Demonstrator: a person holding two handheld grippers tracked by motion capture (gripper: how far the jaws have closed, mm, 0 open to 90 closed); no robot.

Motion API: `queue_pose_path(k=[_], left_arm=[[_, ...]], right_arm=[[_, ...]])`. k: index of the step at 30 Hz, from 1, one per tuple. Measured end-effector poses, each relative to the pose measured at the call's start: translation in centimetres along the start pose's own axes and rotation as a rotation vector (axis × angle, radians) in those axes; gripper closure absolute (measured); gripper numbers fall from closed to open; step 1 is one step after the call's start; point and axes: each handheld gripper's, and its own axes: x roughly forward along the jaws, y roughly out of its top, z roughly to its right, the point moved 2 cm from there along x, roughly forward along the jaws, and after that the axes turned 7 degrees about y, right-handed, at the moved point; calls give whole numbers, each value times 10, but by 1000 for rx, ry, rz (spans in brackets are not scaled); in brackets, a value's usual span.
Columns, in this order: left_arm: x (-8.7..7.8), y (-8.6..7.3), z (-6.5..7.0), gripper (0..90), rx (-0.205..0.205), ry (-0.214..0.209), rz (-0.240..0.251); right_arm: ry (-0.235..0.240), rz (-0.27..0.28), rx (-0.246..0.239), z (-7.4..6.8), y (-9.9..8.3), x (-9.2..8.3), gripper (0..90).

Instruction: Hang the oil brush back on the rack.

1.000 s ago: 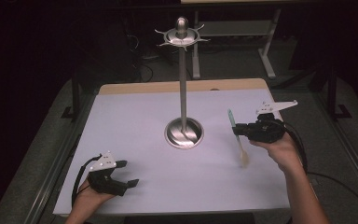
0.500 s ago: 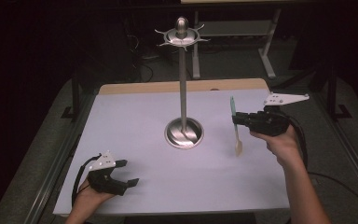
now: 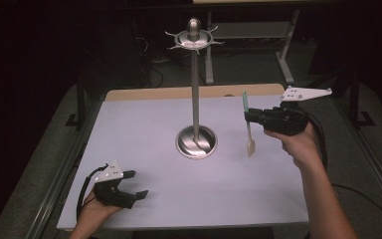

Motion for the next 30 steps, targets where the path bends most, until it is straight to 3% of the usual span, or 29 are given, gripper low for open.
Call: queue_pose_path(k=[12, 30], left_arm=[[0, 0, 1, 131, -9, 0, 6], [-1, -1, 1, 131, -5, -1, 3]], right_arm=[[16, 49, -34, -6, 33, -2, 786], [52, 93, -86, 1, 84, 7, 785]])
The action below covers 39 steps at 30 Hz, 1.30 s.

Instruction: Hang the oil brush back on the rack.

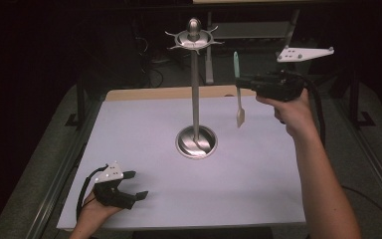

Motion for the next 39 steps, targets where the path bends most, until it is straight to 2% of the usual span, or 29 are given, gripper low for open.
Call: queue_pose_path(k=[12, 16, 24, 39], left_arm=[[-1, -1, 1, 131, -3, 1, 0], [-1, -1, 1, 131, 2, 0, -5], [-1, -1, 1, 131, -8, -1, -1], [-1, -1, 1, 131, -3, -4, -5]], right_arm=[[37, 4, -35, -1, 25, 7, 785], [35, -3, -42, 0, 30, 11, 785], [30, -19, -40, 1, 31, 15, 786], [33, -47, -41, 1, 31, 24, 785]])
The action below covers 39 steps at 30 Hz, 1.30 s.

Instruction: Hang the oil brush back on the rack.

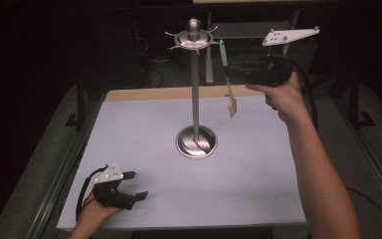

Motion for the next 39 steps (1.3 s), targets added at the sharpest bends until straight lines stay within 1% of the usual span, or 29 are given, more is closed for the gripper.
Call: queue_pose_path(k=[7, 14, 16, 17, 21, 23, 25, 27, 31, 33, 36, 39], left_arm=[[-1, 0, 0, 131, -3, 1, 4], [-1, 0, 0, 131, -5, 1, 4], [-1, 0, 0, 131, -6, 0, 5], [-1, 0, 0, 131, -4, 1, 4], [0, -1, -1, 131, -1, 2, 3], [0, -1, 0, 131, -4, -1, 1], [0, -1, 0, 131, -8, -2, 0], [0, 0, 0, 131, 5, 0, 1], [1, 0, 0, 131, 4, -1, 0], [1, 0, 0, 131, 2, 0, 0], [1, 0, 0, 131, 1, 0, 1], [1, 0, 1, 131, 0, 1, 0]], right_arm=[[0, -16, -11, -2, 4, 7, 785], [5, -18, -8, -2, 3, 11, 783], [-1, -20, -11, -3, 3, 10, 775], [-3, -21, -13, -3, 3, 10, 768], [-12, -29, -15, -3, 2, 9, 664], [-22, -31, -15, -4, 1, 8, 636], [-25, -36, -17, -5, -2, 7, 610], [-28, -38, -15, -5, -5, 5, 596], [-36, -47, -4, -6, -15, 2, 565], [-58, -61, -3, -6, -22, -1, 544], [-58, -65, 10, -7, -33, -4, 525], [-69, -82, 24, -9, -46, -9, 503]])
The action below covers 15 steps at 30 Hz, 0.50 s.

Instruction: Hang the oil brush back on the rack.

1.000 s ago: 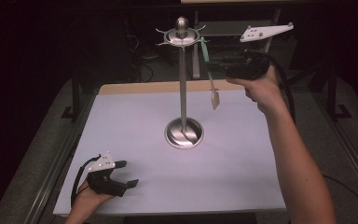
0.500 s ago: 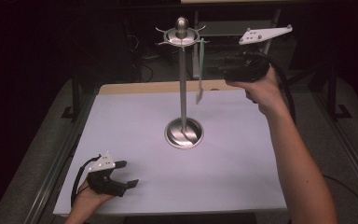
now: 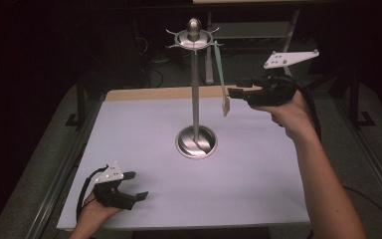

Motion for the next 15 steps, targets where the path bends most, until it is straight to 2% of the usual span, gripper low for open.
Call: queue_pose_path(k=[5, 6, 13, 14, 15], left_arm=[[0, 0, 0, 131, -2, 1, 0], [1, 1, 0, 131, -7, 2, 0], [3, 2, 0, 131, 5, 3, -8], [3, 2, 0, 131, 5, 3, -8], [3, 2, 0, 131, 6, 5, -9]], right_arm=[[-22, -28, 6, 0, -17, -2, 484], [-22, -40, 26, 0, -28, -4, 478], [-39, -80, 63, 2, -61, -4, 435], [-39, -80, 63, 2, -61, -4, 435], [-42, -87, 74, 3, -70, -4, 429]])
